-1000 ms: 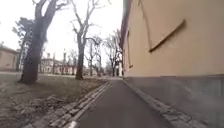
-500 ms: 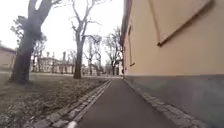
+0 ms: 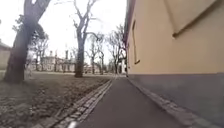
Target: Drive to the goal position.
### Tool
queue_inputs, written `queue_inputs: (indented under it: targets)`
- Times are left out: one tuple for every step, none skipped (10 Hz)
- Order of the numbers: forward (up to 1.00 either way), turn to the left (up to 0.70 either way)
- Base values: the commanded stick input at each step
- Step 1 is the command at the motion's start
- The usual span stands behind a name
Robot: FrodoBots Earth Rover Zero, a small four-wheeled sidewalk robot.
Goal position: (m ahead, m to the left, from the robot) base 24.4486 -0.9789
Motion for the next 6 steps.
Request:
queue_inputs:
  targets:
    - [1.00, 0.01]
    - [1.00, 0.01]
    - [1.00, 0.01]
    - [1.00, 0.01]
    - [1.00, -0.13]
    - [1.00, -0.35]
